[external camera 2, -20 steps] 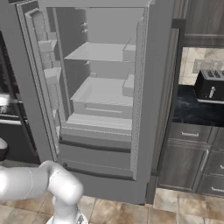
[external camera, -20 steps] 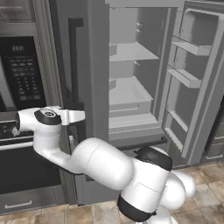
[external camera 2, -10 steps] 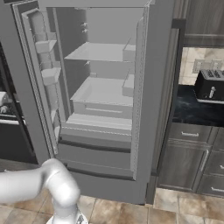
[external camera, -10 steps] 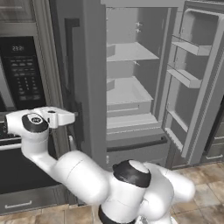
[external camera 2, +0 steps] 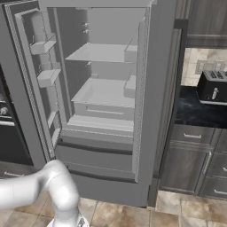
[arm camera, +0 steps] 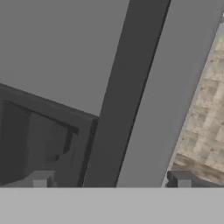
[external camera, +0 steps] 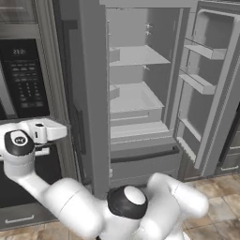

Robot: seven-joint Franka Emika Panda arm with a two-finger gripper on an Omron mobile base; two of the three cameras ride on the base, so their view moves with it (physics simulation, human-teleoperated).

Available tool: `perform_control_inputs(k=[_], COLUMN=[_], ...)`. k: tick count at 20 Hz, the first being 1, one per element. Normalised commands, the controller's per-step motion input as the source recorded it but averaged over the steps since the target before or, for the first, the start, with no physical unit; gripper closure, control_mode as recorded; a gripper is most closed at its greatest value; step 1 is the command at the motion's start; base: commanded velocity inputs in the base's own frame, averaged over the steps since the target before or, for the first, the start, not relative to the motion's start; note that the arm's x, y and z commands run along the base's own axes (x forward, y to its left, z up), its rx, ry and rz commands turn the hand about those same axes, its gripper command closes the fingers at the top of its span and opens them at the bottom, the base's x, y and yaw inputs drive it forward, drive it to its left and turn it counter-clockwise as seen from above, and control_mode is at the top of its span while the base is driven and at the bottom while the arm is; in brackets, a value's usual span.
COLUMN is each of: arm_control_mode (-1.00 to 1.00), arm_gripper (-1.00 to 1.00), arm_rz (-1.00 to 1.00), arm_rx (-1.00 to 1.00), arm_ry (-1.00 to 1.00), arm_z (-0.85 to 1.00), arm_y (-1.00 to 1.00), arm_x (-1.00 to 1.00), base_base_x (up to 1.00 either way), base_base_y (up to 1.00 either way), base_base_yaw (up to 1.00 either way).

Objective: Place one of the steaks on the plate and the other in the bowl. Then place the bowl in the fridge.

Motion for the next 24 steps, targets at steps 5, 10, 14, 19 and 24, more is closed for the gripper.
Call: perform_control_inputs(k=[5, 10, 14, 19, 24], arm_control_mode=[-1.00, -1.00, -1.00, -1.00, -1.00], arm_gripper=[-1.00, -1.00, -1.00, -1.00, -1.00], arm_rz=[-0.01, 0.02, 0.06, 0.12, 0.29], arm_rx=[0.00, 0.32, 0.72, 0.92, 0.63], arm_ry=[-0.13, -0.23, -0.03, -0.02, 0.01], arm_z=[0.04, 0.00, 0.00, 0.05, 0.00], arm_y=[-0.04, -0.99, -1.00, -1.00, -1.00], arm_x=[-0.94, -1.00, -0.93, -0.57, -0.11], base_base_x=[0.00, 0.00, 0.00, 0.00, 0.00], base_base_y=[0.00, 0.00, 0.00, 0.00, 0.00], base_base_yaw=[0.00, 0.00, 0.00, 0.00, 0.00])
